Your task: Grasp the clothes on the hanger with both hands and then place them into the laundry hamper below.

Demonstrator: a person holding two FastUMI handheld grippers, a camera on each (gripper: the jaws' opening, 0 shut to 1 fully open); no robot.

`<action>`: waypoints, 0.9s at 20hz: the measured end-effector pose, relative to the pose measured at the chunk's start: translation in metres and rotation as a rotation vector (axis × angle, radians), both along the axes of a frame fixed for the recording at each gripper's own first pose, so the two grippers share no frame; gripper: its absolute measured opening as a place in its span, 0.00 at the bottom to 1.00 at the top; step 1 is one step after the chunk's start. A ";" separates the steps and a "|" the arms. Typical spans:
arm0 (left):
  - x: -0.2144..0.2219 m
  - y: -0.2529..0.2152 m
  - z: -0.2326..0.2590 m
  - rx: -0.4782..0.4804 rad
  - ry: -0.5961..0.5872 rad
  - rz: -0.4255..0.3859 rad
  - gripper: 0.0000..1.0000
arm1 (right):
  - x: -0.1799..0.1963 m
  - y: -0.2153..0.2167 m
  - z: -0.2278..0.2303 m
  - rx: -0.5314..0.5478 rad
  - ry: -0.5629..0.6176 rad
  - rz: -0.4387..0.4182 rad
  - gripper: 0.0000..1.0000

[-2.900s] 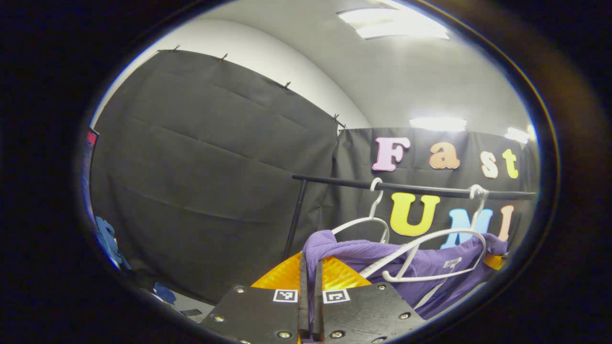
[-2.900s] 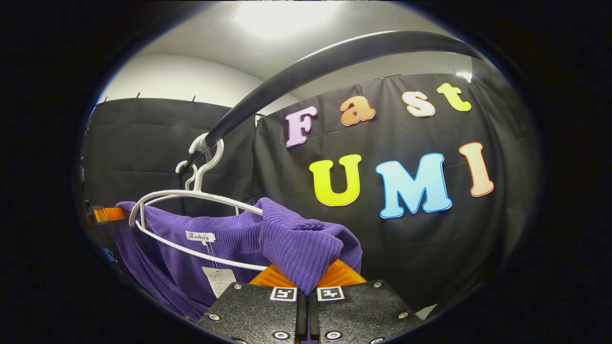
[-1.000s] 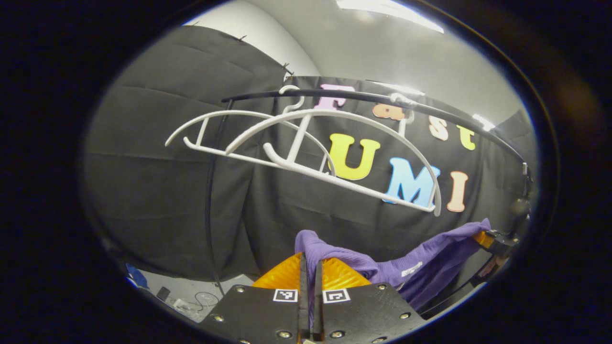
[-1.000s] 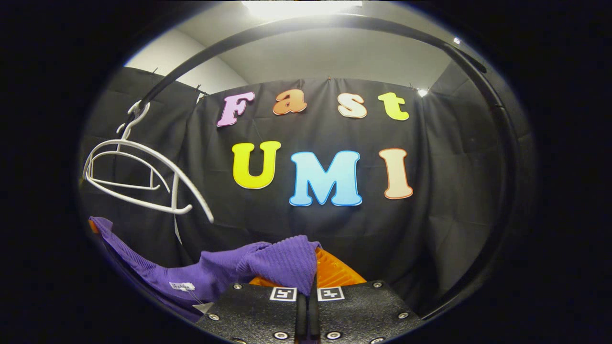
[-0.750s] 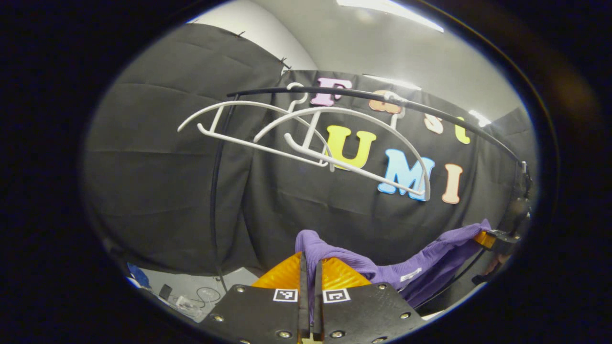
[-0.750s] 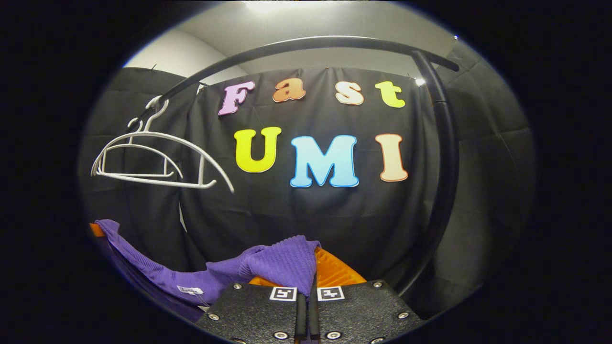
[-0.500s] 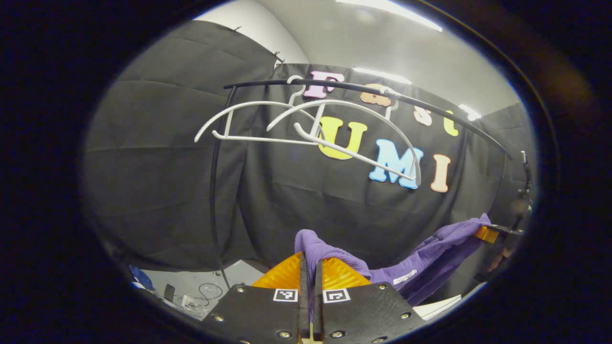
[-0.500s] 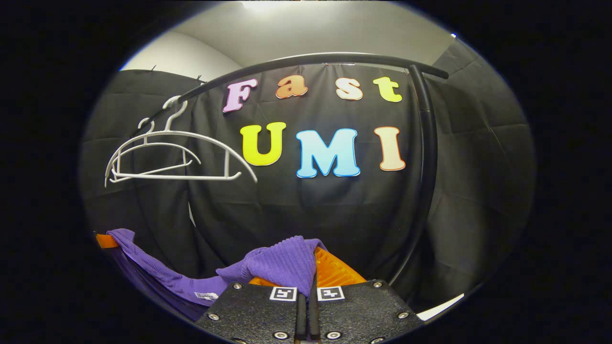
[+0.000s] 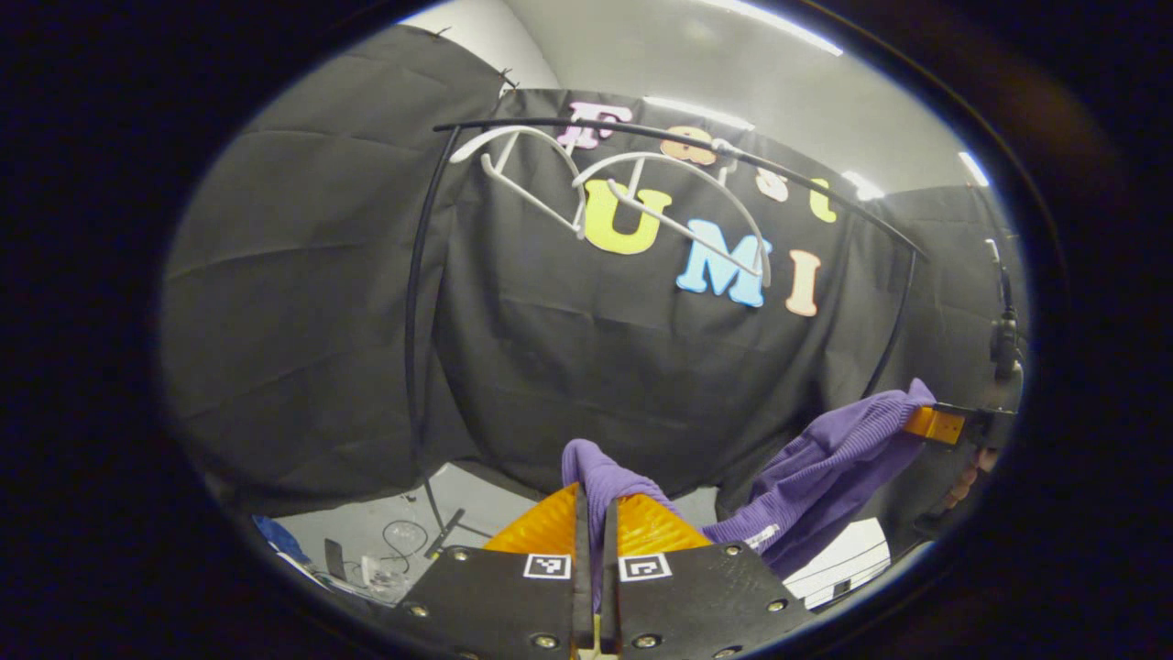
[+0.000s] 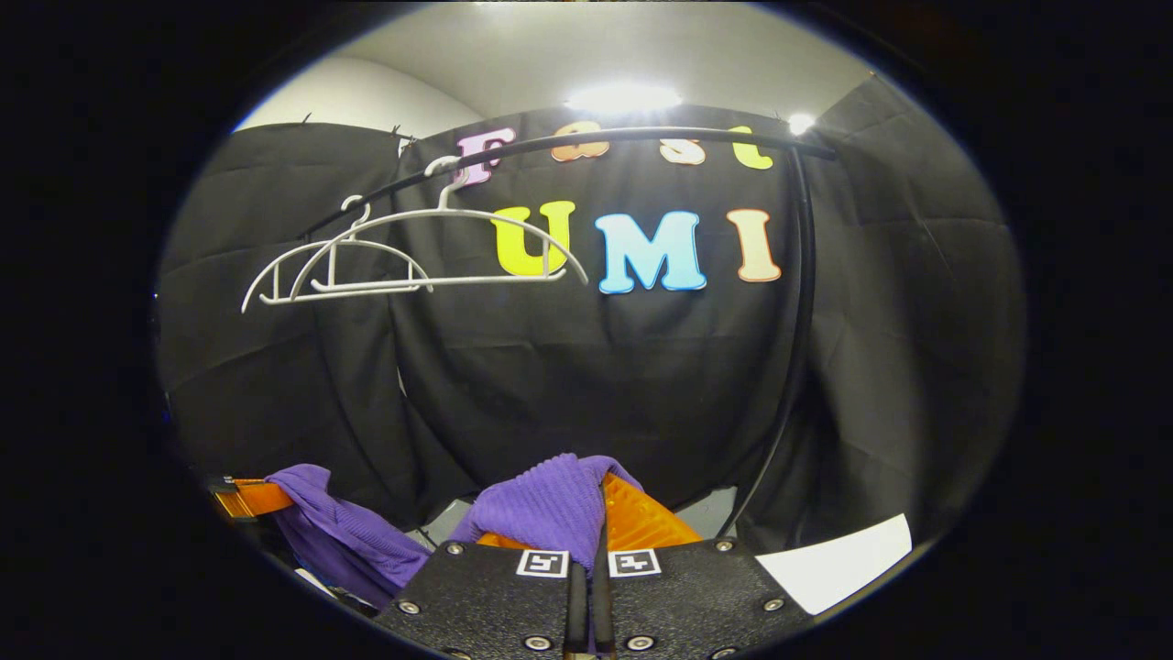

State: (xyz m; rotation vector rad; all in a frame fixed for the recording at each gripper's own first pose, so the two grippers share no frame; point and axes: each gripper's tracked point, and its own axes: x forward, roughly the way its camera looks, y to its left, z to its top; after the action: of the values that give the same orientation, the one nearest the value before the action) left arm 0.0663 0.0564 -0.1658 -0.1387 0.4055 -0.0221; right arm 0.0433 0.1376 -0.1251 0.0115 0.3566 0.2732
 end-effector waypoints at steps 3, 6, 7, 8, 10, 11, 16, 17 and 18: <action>-0.016 0.011 -0.033 0.023 0.049 -0.030 0.04 | -0.018 0.024 -0.027 -0.020 0.048 0.031 0.02; -0.023 0.022 -0.068 0.043 0.104 -0.053 0.04 | -0.034 0.043 -0.060 -0.022 0.104 0.052 0.02; -0.028 0.026 -0.080 0.051 0.124 -0.061 0.04 | -0.040 0.049 -0.075 -0.010 0.140 0.052 0.02; -0.031 0.028 -0.090 0.059 0.143 -0.068 0.04 | -0.046 0.055 -0.092 0.005 0.182 0.049 0.02; -0.035 0.027 -0.119 0.072 0.182 -0.092 0.04 | -0.058 0.061 -0.127 0.007 0.265 0.044 0.02; -0.035 0.024 -0.134 0.066 0.200 -0.107 0.04 | -0.063 0.064 -0.143 0.001 0.298 0.041 0.02; -0.024 0.019 -0.188 0.054 0.266 -0.169 0.04 | -0.065 0.074 -0.199 0.004 0.401 0.006 0.02; -0.022 0.017 -0.195 0.062 0.278 -0.184 0.04 | -0.064 0.076 -0.213 0.010 0.423 -0.003 0.02; -0.019 0.017 -0.204 0.071 0.290 -0.195 0.04 | -0.063 0.076 -0.223 0.016 0.444 -0.012 0.03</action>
State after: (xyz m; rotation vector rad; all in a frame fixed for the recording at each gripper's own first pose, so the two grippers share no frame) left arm 0.0473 0.0730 -0.3700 -0.0316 0.7079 -0.1808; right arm -0.0194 0.2135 -0.3483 0.0906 0.7956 0.2601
